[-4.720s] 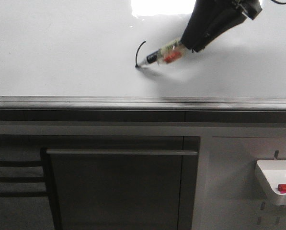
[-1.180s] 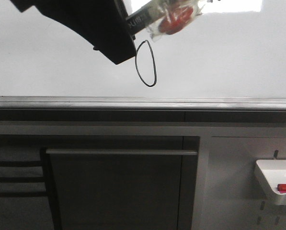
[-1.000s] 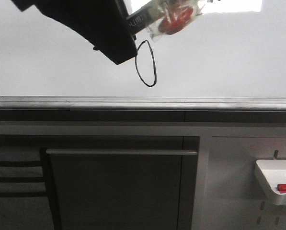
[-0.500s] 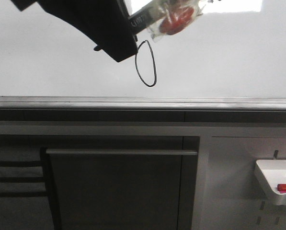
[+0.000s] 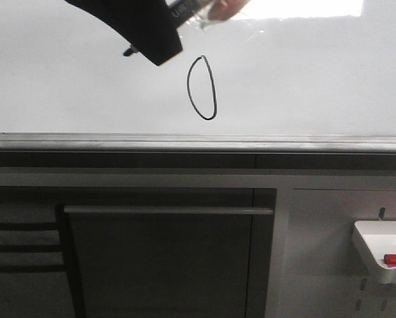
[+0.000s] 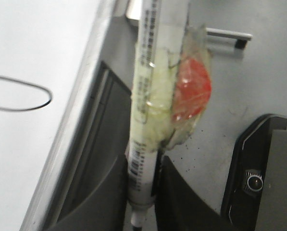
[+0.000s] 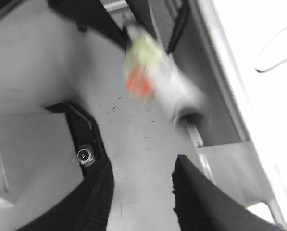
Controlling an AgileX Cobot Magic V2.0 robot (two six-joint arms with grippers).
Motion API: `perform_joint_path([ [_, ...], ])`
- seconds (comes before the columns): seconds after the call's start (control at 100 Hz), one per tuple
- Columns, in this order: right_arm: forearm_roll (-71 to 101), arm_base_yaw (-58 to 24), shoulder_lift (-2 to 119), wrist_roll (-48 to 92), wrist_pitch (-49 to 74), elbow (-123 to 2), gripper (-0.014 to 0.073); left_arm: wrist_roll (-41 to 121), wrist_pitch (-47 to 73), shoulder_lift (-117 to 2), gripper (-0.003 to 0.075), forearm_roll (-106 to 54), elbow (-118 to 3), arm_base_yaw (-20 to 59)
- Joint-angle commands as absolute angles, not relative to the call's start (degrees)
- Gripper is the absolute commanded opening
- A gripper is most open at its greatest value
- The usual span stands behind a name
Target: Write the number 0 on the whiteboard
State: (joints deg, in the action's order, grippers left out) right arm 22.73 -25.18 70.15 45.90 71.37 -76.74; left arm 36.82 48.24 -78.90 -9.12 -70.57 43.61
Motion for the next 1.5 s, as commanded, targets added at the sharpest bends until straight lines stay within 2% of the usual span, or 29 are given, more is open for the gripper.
perform_joint_path([
  [0.0,23.8,-21.0,66.0,44.6,74.1,-78.0,0.0269,30.9,43.2,-75.7,-0.0014,-10.0,-72.4,39.9],
  [0.22,24.0,-13.0,63.5,44.4,72.5,-78.0,0.0269,20.6,27.4,-68.2,-0.0014,-9.9,-62.3,26.3],
  [0.35,24.3,-12.4,63.5,44.4,71.6,-77.5,0.0269,16.7,6.8,-63.1,-0.0014,-10.5,-49.5,18.7],
  [0.48,24.8,-12.4,63.5,44.4,70.5,-76.0,0.0269,16.7,-13.7,-62.8,-0.0014,-10.9,-39.8,14.6],
  [0.6,24.8,-12.4,63.5,44.4,69.9,-74.4,0.0269,17.3,-21.7,-65.0,-0.0014,-10.9,-35.8,11.3],
  [0.75,24.8,-12.4,63.5,44.4,69.1,-73.3,0.0269,17.3,-24.3,-70.6,-0.0013,-10.9,-36.2,7.8],
  [0.89,24.8,-12.4,63.5,44.4,68.8,-73.3,0.0269,17.3,-23.3,-75.7,-0.0013,-10.5,-38.5,8.5],
  [1.17,24.8,-12.4,63.5,44.4,68.9,-73.3,0.0269,17.3,-5.0,-81.3,-0.0013,-11.0,-49.1,8.5],
  [1.49,24.8,-12.4,63.5,44.4,69.3,-73.3,0.0269,17.3,0.9,-83.9,-0.0008,-10.5,-52.8,8.5],
])
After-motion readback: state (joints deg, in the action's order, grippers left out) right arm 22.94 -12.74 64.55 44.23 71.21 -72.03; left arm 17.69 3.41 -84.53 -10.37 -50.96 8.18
